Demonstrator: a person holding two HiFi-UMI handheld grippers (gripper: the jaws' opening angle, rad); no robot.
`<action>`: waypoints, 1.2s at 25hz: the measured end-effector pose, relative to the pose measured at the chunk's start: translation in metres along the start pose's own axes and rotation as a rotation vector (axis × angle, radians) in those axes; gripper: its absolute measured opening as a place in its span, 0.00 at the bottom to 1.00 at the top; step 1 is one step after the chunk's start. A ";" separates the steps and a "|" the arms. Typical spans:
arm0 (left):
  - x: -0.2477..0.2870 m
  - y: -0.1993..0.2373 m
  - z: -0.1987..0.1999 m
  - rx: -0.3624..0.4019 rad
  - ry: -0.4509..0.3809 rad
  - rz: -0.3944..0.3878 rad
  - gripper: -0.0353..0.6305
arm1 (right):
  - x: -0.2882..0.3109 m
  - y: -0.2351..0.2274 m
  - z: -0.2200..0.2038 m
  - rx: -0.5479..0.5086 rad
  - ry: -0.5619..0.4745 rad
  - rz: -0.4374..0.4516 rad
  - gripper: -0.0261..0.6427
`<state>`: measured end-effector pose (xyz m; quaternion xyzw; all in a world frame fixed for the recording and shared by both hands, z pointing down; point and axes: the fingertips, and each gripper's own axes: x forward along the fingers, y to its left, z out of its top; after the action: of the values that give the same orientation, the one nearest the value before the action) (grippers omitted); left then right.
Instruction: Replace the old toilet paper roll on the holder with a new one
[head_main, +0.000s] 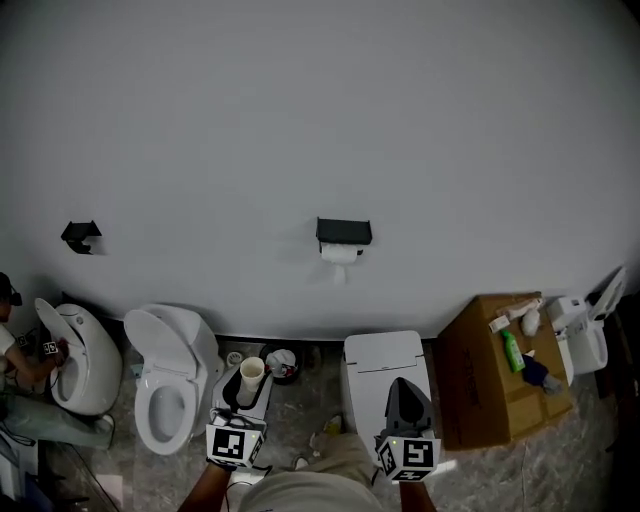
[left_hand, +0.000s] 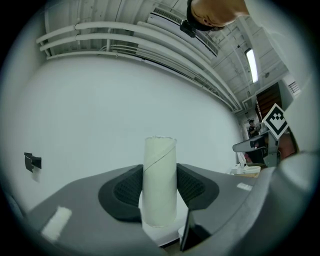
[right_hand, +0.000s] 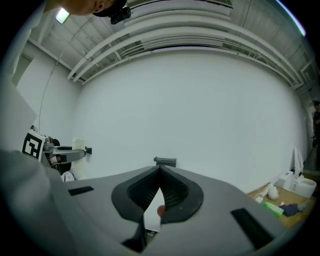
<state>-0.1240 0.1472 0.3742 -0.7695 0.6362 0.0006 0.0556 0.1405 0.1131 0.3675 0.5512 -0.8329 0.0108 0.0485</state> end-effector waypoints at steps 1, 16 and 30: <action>-0.001 0.000 0.001 -0.002 -0.002 0.000 0.35 | -0.001 0.001 0.000 0.002 0.002 0.001 0.04; -0.016 0.003 0.002 -0.008 -0.002 0.008 0.35 | -0.008 0.005 0.001 -0.007 0.020 0.004 0.04; 0.009 -0.042 0.000 -0.009 0.008 -0.019 0.35 | -0.019 -0.040 -0.016 0.005 0.034 -0.004 0.04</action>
<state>-0.0812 0.1461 0.3775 -0.7756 0.6293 -0.0004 0.0496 0.1859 0.1159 0.3798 0.5528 -0.8308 0.0222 0.0610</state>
